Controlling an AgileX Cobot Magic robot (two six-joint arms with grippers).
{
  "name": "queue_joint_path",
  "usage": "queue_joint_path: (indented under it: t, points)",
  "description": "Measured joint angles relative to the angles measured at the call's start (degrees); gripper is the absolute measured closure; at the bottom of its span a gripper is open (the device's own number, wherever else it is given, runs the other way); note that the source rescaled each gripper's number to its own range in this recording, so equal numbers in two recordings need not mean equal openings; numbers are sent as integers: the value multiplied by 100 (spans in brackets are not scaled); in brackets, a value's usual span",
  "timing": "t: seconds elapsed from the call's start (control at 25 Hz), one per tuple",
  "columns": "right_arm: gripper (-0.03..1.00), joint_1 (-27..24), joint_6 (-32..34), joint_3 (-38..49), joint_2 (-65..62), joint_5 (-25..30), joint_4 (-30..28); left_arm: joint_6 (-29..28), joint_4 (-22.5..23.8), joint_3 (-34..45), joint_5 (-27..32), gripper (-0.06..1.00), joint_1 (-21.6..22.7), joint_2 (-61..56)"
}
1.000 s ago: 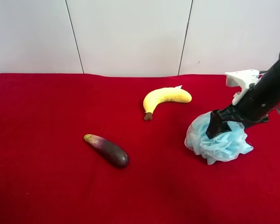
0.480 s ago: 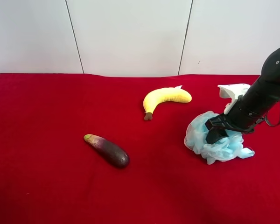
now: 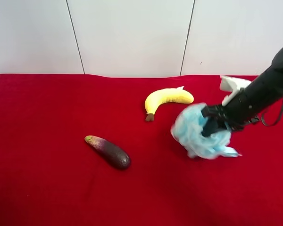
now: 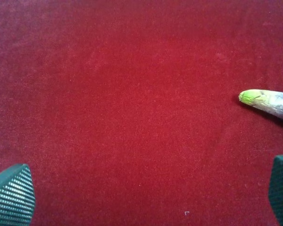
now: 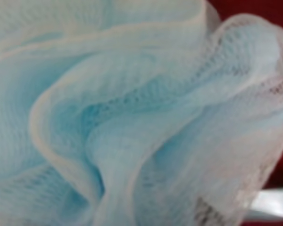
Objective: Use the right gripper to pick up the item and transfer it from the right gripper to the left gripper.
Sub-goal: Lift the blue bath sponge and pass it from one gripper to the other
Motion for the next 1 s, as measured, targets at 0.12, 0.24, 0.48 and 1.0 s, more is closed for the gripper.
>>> queue_joint_path:
  t: [0.12,0.24,0.48,1.0]
  points:
    - [88,0,-691,0,-458,220,970,0,0,0,0,-5,0,0]
    - [90,0,-1182,0,-793,326,1845,0,0,0,0,-5,0,0]
    - [90,27,-2201,0,-951,705,3105,-14,-5,0,0,-5,0,0]
    - [93,1210,-3500,0,-951,309,4435,1339,-1624,-198,-1127,-5,0,1559]
